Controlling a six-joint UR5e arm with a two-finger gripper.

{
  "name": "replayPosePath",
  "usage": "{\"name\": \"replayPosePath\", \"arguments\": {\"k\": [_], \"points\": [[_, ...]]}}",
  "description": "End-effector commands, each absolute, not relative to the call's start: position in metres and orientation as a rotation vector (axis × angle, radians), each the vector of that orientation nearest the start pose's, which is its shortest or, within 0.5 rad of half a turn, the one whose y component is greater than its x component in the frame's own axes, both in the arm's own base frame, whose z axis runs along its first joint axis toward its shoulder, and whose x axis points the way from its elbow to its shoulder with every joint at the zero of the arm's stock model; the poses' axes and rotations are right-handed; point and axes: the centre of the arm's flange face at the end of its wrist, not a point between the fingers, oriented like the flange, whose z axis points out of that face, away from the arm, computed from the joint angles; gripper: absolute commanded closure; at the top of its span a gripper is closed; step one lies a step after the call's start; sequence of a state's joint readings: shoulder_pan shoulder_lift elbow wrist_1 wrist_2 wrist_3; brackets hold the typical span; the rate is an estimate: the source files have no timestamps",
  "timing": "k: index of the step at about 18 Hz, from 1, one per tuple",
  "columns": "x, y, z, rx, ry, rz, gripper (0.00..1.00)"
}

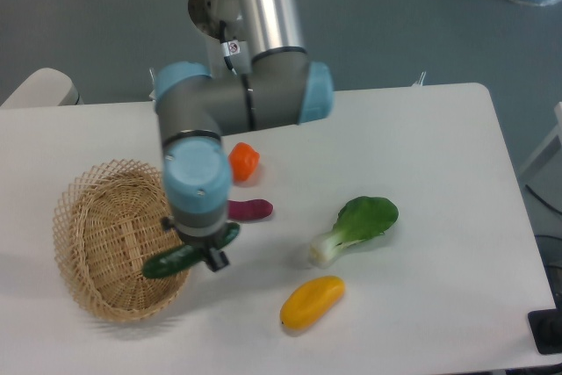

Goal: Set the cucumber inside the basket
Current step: 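Lift the cucumber and carry it toward the wicker basket, then lower the cucumber into the basket and open the gripper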

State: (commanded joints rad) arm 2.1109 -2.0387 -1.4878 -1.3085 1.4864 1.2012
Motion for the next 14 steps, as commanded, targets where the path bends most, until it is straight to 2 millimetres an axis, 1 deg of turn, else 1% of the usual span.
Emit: {"name": "replayPosePath", "arguments": {"k": [2, 5, 8, 10, 11, 12, 13, 14], "points": [[-0.196, 0.626, 0.28, -2.991, 0.995, -0.235, 0.87], [-0.177, 0.633, 0.265, -2.996, 0.965, -0.209, 0.83], [-0.158, 0.641, 0.256, -2.999, 0.918, -0.167, 0.79], [-0.151, 0.644, 0.25, -3.017, 0.883, -0.175, 0.73], [-0.148, 0.645, 0.25, -3.019, 0.883, -0.177, 0.66], [-0.148, 0.644, 0.249, -3.02, 0.883, -0.179, 0.55], [-0.145, 0.644, 0.248, -3.02, 0.888, -0.18, 0.33], [-0.144, 0.645, 0.247, -3.022, 0.891, -0.18, 0.04]]}}
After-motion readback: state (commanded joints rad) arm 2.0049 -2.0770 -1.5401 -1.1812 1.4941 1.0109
